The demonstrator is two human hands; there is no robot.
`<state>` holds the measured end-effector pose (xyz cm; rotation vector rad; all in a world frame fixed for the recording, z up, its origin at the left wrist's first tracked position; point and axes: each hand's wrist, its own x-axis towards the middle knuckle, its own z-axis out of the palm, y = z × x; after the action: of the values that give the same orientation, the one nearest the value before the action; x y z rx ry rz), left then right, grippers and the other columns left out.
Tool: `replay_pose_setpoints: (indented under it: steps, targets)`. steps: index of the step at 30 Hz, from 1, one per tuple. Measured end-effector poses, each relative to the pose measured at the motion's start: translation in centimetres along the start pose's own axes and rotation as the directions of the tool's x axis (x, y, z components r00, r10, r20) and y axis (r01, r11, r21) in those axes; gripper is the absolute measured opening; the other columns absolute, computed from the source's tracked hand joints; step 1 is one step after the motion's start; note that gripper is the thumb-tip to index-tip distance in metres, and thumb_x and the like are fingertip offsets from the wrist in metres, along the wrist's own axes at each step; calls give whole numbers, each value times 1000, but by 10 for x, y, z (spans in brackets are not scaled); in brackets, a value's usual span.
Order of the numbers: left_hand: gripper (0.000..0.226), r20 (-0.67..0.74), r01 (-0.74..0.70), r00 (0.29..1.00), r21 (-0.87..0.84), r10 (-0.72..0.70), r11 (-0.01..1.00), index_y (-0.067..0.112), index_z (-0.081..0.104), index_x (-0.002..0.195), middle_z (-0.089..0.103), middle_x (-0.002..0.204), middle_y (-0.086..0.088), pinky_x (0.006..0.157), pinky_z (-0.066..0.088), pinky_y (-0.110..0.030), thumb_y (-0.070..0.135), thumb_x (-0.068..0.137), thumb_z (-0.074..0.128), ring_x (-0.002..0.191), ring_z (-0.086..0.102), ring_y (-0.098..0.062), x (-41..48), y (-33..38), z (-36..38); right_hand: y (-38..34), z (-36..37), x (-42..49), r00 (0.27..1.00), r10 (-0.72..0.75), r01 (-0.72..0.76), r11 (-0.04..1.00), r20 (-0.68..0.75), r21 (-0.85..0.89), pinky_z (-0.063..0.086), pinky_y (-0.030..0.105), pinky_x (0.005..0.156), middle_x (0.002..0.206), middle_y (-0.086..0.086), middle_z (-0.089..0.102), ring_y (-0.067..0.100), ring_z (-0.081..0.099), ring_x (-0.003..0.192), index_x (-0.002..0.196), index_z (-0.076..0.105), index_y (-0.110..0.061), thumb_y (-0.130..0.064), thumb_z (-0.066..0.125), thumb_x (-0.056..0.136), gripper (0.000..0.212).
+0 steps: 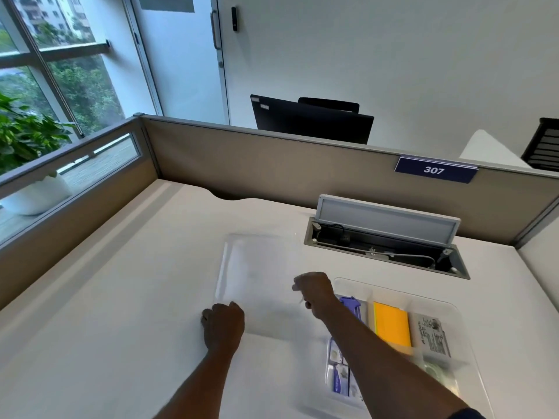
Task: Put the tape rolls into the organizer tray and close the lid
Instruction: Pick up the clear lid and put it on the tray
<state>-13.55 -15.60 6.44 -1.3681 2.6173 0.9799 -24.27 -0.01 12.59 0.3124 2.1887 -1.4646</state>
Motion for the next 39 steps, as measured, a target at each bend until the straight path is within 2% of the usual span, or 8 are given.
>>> replay_pose_setpoints:
  steps: [11, 14, 19, 23, 30, 33, 37, 39]
  targets:
    - [63, 213, -117, 956, -356, 203, 927, 1, 61, 76, 68, 90, -20, 81, 45, -37, 56, 95, 35, 90, 63, -34, -52, 106, 5, -53, -87, -33, 927, -320, 356, 914, -196, 195, 49, 33, 50, 79, 21, 65, 29, 61, 57, 74, 62, -1, -5, 45, 86, 21]
    - [67, 278, 44, 939, -683, 204, 729, 16, 53, 67, 55, 70, -4, 68, 42, -33, 77, 79, 30, 66, 54, -21, -69, 141, 0, -61, -116, -48, 726, -602, 561, 798, -332, -220, 53, 47, 61, 75, 24, 65, 39, 60, 67, 74, 59, 4, -9, 47, 89, 23]
    - [100, 454, 421, 828, -891, 330, 170, 1, 34, 141, 38, 147, -22, 114, 29, -48, 81, 81, 25, 134, 38, -39, -53, 177, -16, -47, -170, -69, 205, -974, 588, 199, -93, -784, 54, 36, 64, 84, 10, 75, 30, 67, 73, 98, 69, -13, -9, 63, 85, 16]
    - [98, 393, 512, 777, -849, 491, -131, -3, 30, 140, 44, 138, -26, 112, 33, -51, 77, 83, 29, 130, 42, -44, -31, 180, -33, -11, -204, -66, 100, -991, 485, -33, 92, -874, 52, 34, 80, 96, 3, 74, 22, 66, 90, 104, 66, -17, -14, 67, 83, 21]
    - [22, 383, 361, 742, -920, 550, 154, 0, 58, 100, 64, 109, -22, 84, 57, -35, 20, 92, 54, 86, 72, -29, -31, 172, -26, 41, -243, -64, 241, -969, 518, 89, 45, -851, 51, 37, 92, 113, 3, 70, 22, 61, 107, 107, 66, -19, -29, 59, 90, 21]
    - [22, 360, 330, 766, -931, 532, 156, 1, 69, 87, 67, 103, -20, 82, 56, -32, 12, 91, 51, 82, 73, -27, -42, 167, -16, 48, -252, -71, 535, -844, 658, 399, 24, -638, 44, 28, 94, 123, -3, 63, 12, 55, 113, 118, 60, -21, -57, 49, 87, 50]
    - [32, 374, 363, 744, -922, 554, 136, 6, 75, 84, 76, 91, -14, 77, 58, -30, 11, 95, 45, 82, 74, -26, -64, 162, -6, 39, -266, -69, 600, -724, 606, 689, -340, -398, 43, 23, 63, 89, 6, 66, 19, 57, 80, 91, 63, -10, -52, 36, 92, 50]
    - [26, 378, 387, 734, -916, 564, 111, 7, 67, 99, 76, 94, -10, 77, 57, -27, 11, 98, 42, 86, 74, -23, -73, 161, 0, 38, -279, -62, 752, -512, 481, 857, -415, -185, 42, 22, 58, 81, 8, 61, 22, 55, 74, 87, 60, -8, -40, 46, 94, 36]
